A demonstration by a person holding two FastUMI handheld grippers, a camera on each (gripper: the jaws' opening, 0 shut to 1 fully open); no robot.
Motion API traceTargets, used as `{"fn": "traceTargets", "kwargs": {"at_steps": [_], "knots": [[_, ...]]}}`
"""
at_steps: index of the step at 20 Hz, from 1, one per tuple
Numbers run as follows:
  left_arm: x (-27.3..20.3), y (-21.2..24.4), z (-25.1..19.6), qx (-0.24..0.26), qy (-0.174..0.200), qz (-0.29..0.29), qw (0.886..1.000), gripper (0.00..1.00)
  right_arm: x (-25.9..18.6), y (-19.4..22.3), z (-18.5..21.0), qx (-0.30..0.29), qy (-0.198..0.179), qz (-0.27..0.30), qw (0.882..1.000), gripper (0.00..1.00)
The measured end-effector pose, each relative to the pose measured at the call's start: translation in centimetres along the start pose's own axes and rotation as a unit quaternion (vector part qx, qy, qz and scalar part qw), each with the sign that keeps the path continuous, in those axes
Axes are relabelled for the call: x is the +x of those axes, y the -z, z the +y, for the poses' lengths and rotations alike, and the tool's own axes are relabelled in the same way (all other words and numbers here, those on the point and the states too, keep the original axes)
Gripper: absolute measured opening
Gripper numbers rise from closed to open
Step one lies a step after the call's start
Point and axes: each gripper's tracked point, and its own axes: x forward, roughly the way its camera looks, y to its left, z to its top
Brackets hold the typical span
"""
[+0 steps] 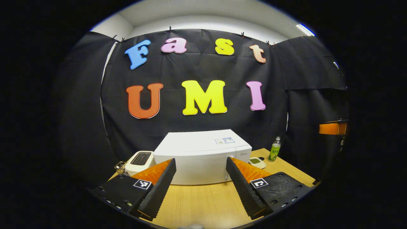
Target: Open the microwave oven with the left hand, put the food in, and close the microwave oven.
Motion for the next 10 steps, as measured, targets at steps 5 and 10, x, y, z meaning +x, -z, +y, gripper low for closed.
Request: {"fn": "traceTargets", "kwargs": {"at_steps": [5, 10], "knots": [[-4.3, -0.3, 3.1, -0.001, -0.029, -0.007, 1.000, 0.96, -1.1, 0.1, 2.0, -0.008, -0.003, -0.014, 1.000, 0.92], [-6.6, -0.2, 5.3, -0.007, -0.049, -0.005, 0.999, 0.96, -2.3, -0.5, 4.4, -0.024, -0.017, -0.032, 0.999, 0.92]]}}
